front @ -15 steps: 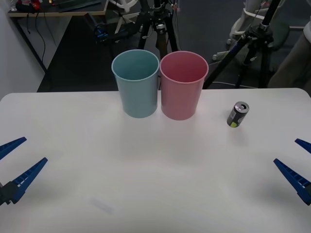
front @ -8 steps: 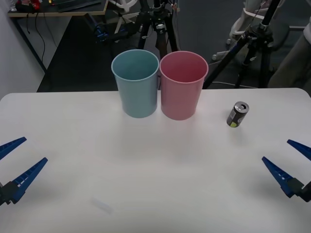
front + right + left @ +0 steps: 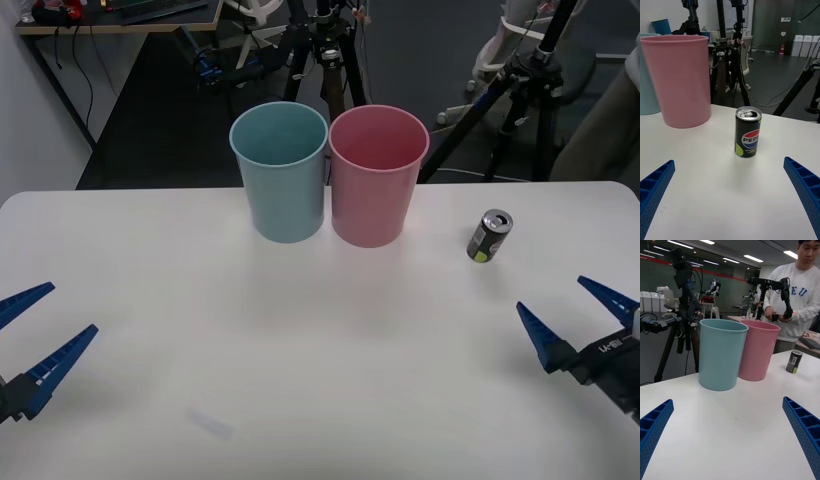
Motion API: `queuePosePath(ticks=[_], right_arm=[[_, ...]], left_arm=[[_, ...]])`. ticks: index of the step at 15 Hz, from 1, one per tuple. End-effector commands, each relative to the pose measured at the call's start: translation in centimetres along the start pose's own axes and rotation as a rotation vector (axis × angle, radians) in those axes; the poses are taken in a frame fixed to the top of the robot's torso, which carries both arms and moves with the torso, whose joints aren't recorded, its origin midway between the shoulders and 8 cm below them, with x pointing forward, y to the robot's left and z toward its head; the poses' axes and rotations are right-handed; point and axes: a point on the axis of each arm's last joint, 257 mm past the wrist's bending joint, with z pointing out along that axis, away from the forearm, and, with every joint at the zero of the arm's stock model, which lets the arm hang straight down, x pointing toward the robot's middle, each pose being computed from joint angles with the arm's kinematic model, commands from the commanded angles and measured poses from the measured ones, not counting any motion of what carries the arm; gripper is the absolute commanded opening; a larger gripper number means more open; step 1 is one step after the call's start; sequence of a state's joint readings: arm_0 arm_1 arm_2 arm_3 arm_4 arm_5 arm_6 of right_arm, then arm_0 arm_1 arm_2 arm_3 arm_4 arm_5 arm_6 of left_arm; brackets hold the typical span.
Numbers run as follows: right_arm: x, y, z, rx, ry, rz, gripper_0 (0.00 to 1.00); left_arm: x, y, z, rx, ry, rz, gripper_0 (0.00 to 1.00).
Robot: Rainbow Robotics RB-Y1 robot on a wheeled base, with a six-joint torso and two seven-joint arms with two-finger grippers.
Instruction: Grasp the object on the table and drop it into the matching bin: aluminum can to the light blue bin, PET bottle to the pink bin.
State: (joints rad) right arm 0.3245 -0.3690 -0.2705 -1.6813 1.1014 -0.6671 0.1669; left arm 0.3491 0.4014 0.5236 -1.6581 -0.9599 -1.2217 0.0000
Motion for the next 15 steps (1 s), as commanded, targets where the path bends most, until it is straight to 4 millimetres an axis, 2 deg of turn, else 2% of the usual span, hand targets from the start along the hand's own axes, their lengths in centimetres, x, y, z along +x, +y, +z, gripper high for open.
queuePosePath(ticks=[1, 4, 8, 11, 15], right_arm=[[0.4, -0.2, 1.9, 0.059, 0.009, 0.016, 1.0], [0.8, -0.4, 3.4, 0.115, 0.02, 0.033, 1.0], [2.6, -0.9, 6.8, 0.139, 0.041, 0.061, 1.0], [3.8, -1.0, 8.4, 0.158, 0.063, 0.059, 1.0], [4.2, -1.3, 10.5, 0.173, 0.068, 0.062, 1.0]], left_arm=[[0.0, 0.0, 0.0, 0.0, 0.0, 0.0, 1.0], [0.0, 0.0, 0.0, 0.0, 0.0, 0.0, 1.0], [0.0, 0.0, 0.0, 0.0, 0.0, 0.0, 1.0], [0.0, 0.0, 0.0, 0.0, 0.0, 0.0, 1.0], [0.0, 0.0, 0.0, 0.0, 0.0, 0.0, 1.0]])
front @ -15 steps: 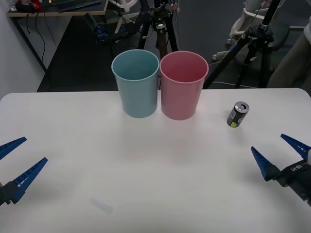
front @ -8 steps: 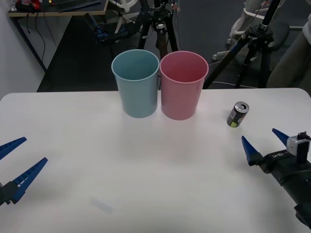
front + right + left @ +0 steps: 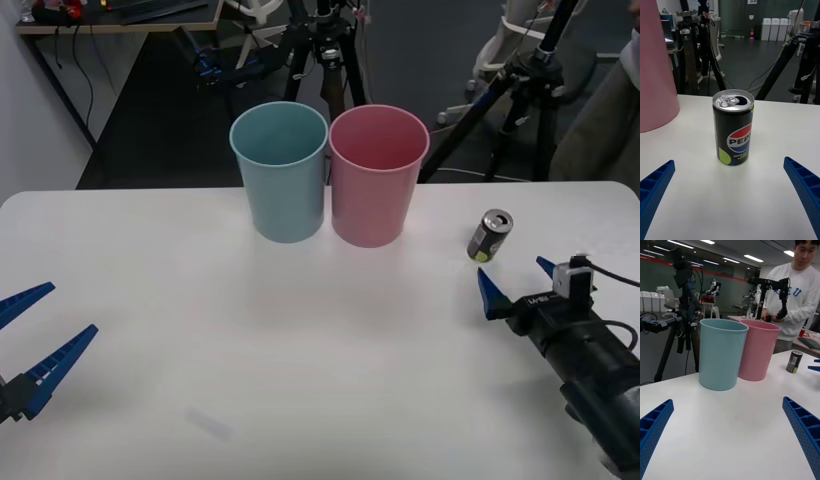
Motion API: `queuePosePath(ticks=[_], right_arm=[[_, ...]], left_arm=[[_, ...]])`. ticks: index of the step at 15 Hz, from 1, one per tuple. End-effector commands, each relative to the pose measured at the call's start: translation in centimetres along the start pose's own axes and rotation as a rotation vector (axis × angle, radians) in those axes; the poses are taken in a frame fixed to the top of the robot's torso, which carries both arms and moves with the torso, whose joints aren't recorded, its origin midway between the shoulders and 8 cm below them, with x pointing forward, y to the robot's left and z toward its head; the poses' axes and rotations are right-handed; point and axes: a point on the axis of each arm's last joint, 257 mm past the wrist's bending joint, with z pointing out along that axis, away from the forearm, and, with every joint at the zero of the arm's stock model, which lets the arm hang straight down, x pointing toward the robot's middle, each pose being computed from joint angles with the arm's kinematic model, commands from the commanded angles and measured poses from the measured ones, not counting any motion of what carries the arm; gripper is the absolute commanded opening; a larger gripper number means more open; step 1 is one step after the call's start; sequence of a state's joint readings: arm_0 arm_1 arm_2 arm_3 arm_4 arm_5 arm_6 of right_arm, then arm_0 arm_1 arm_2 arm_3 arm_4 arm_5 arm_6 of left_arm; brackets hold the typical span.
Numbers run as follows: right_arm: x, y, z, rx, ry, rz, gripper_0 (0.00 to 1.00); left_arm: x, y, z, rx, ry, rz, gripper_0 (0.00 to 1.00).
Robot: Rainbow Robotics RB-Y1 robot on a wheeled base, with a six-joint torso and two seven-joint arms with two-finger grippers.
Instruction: Grasp the object on the table and drop it into the matching bin: aluminum can to the light blue bin, PET bottle to the pink bin.
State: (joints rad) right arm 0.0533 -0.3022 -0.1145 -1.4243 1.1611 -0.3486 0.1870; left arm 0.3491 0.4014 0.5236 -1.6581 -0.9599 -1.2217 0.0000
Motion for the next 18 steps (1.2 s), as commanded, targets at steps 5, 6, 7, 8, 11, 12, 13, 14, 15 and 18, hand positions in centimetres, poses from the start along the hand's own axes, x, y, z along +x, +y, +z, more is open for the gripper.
queuePosePath(ticks=[5, 6, 7, 8, 11, 12, 13, 14, 15, 18], right_arm=[[0.0, 0.0, 3.2, 0.006, 0.011, -0.006, 1.0], [0.0, -0.1, 3.7, 0.009, 0.014, -0.003, 1.0], [0.0, -0.1, 4.2, 0.009, 0.016, -0.001, 1.0], [-0.1, -0.2, 4.8, 0.012, 0.018, 0.002, 1.0], [0.0, -0.2, 6.4, 0.012, 0.031, 0.006, 1.0], [0.0, -0.1, 6.7, 0.012, 0.034, 0.007, 1.0], [0.0, 0.1, 7.1, 0.011, 0.037, 0.006, 1.0], [-0.2, 0.1, 7.4, 0.012, 0.037, 0.006, 1.0], [-0.2, 0.2, 7.8, 0.012, 0.04, 0.005, 1.0], [-0.3, 0.6, 8.7, 0.011, 0.048, 0.003, 1.0]], left_arm=[[0.0, 0.0, 0.0, 0.0, 0.0, 0.0, 1.0], [0.0, 0.0, 0.0, 0.0, 0.0, 0.0, 1.0], [0.0, 0.0, 0.0, 0.0, 0.0, 0.0, 1.0], [0.0, 0.0, 0.0, 0.0, 0.0, 0.0, 1.0], [0.0, 0.0, 0.0, 0.0, 0.0, 0.0, 1.0], [0.0, 0.0, 0.0, 0.0, 0.0, 0.0, 1.0], [0.0, 0.0, 0.0, 0.0, 0.0, 0.0, 1.0], [0.0, 0.0, 0.0, 0.0, 0.0, 0.0, 1.0], [0.0, 0.0, 0.0, 0.0, 0.0, 0.0, 1.0], [0.0, 0.0, 0.0, 0.0, 0.0, 0.0, 1.0]])
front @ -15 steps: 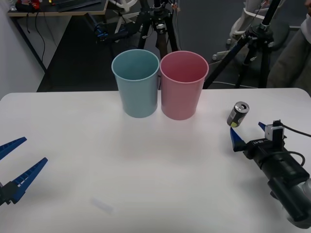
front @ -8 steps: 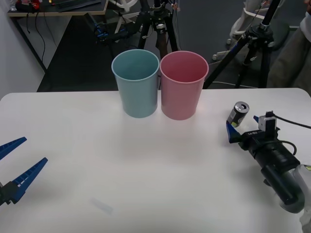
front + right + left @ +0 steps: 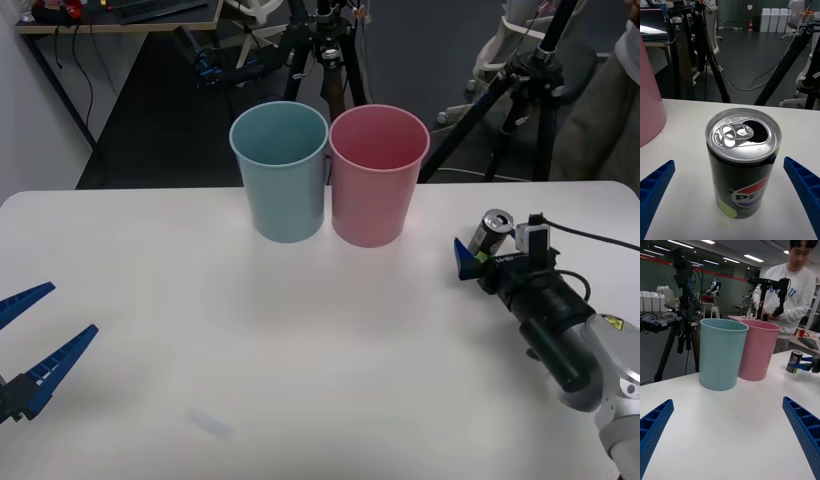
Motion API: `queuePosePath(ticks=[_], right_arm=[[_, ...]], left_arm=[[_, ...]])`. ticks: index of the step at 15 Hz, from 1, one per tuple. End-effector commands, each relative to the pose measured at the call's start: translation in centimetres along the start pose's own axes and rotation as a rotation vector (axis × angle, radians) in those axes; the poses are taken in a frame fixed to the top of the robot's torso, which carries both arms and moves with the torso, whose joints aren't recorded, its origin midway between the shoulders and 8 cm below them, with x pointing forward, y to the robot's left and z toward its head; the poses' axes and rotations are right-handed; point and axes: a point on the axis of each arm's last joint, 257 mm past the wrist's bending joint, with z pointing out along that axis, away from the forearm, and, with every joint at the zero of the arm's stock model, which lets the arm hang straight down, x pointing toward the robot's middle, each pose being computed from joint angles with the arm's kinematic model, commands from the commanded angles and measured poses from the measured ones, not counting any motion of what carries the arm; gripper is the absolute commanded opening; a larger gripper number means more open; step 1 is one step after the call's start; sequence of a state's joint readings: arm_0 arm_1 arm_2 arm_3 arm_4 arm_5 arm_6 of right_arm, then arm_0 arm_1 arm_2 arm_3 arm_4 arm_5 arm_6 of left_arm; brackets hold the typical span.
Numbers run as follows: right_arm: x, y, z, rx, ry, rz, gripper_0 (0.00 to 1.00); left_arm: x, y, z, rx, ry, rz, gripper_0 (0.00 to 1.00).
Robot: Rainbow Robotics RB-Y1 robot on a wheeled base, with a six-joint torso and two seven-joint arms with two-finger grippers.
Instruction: Grasp the object on the table and drop it into the matching bin: aluminum can to the light blue bin, PET bottle to the pink bin.
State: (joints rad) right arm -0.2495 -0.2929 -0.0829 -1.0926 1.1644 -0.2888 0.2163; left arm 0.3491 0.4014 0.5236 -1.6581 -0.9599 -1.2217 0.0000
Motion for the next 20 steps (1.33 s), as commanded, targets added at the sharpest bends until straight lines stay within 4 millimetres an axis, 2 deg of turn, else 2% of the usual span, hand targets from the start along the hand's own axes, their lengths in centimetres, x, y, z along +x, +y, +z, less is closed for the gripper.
queuePosePath(ticks=[1, 9, 16, 17, 18, 19, 20], right_arm=[[-0.3, 0.3, 0.6, 0.002, 0.002, -0.005, 1.0], [-0.4, 0.0, 2.9, 0.013, 0.03, 0.014, 1.0], [-0.8, -0.8, 2.9, 0.026, 0.027, 0.023, 1.0], [-0.7, -0.8, 2.9, 0.026, 0.028, 0.025, 0.76], [-0.8, -0.8, 2.9, 0.026, 0.027, 0.027, 0.3], [-0.8, -0.8, 2.9, 0.026, 0.027, 0.027, 0.0], [-0.7, -0.8, 2.9, 0.028, 0.029, 0.028, 0.0]], left_arm=[[0.0, 0.0, 0.0, 0.0, 0.0, 0.0, 1.0], [0.0, 0.0, 0.0, 0.0, 0.0, 0.0, 1.0], [0.0, 0.0, 0.0, 0.0, 0.0, 0.0, 1.0], [0.0, 0.0, 0.0, 0.0, 0.0, 0.0, 1.0], [0.0, 0.0, 0.0, 0.0, 0.0, 0.0, 1.0], [0.0, 0.0, 0.0, 0.0, 0.0, 0.0, 1.0], [0.0, 0.0, 0.0, 0.0, 0.0, 0.0, 1.0]])
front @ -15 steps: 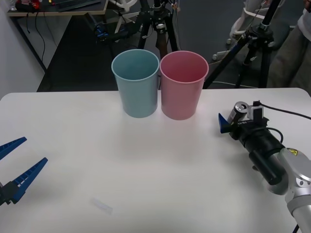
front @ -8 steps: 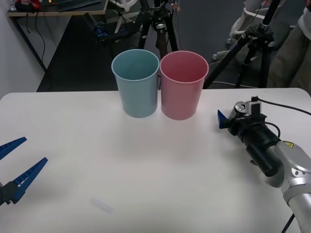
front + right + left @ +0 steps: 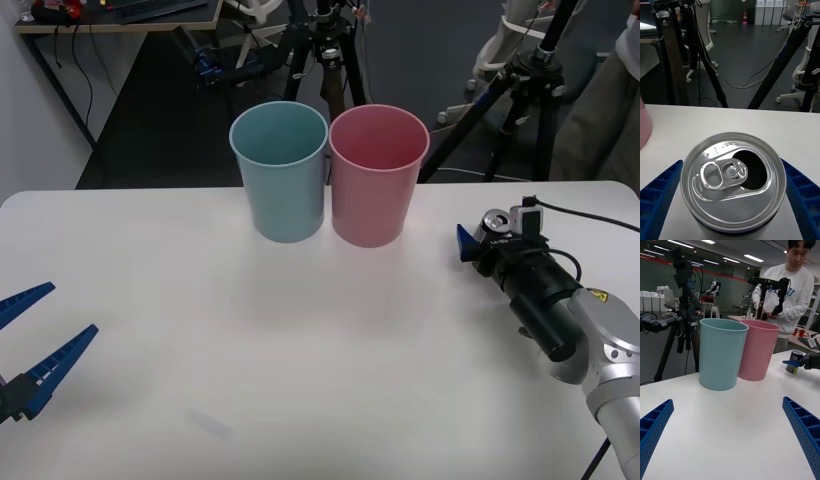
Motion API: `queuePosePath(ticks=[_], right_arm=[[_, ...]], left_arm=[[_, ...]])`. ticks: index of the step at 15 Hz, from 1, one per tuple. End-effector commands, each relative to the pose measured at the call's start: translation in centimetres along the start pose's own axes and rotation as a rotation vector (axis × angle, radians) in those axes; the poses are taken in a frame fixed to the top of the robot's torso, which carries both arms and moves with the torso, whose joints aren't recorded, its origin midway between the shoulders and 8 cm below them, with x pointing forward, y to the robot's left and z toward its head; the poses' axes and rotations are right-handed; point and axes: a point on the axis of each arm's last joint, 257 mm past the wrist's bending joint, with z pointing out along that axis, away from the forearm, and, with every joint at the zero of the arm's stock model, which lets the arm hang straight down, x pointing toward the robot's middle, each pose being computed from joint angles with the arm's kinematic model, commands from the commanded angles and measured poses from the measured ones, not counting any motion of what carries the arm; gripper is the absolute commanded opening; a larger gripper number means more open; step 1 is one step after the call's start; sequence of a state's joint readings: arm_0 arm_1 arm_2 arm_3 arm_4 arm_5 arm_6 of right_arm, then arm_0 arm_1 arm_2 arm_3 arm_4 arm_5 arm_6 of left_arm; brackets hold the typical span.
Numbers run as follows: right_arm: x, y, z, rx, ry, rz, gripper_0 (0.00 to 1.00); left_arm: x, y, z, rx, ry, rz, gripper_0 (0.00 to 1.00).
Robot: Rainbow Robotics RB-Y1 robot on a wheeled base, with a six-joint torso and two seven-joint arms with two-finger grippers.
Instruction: Grasp the object on the table and drop it into the matching bin: aluminum can to the light blue bin, PET bottle to the pink bin.
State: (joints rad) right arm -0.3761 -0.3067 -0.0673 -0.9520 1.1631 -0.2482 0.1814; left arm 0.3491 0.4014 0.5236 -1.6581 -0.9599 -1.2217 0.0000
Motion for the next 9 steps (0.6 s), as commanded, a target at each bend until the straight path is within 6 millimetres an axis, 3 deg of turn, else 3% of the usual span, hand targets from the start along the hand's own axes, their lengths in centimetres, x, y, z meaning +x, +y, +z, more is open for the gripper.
queuePosePath(ticks=[1, 9], right_arm=[[0.07, -0.06, -0.02, 0.002, 0.001, 0.003, 0.0], [-0.09, -0.16, -0.21, -0.01, -0.005, 0.003, 0.0]], left_arm=[[0.0, 0.0, 0.0, 0.0, 0.0, 0.0, 1.0], [0.0, 0.0, 0.0, 0.0, 0.0, 0.0, 1.0]])
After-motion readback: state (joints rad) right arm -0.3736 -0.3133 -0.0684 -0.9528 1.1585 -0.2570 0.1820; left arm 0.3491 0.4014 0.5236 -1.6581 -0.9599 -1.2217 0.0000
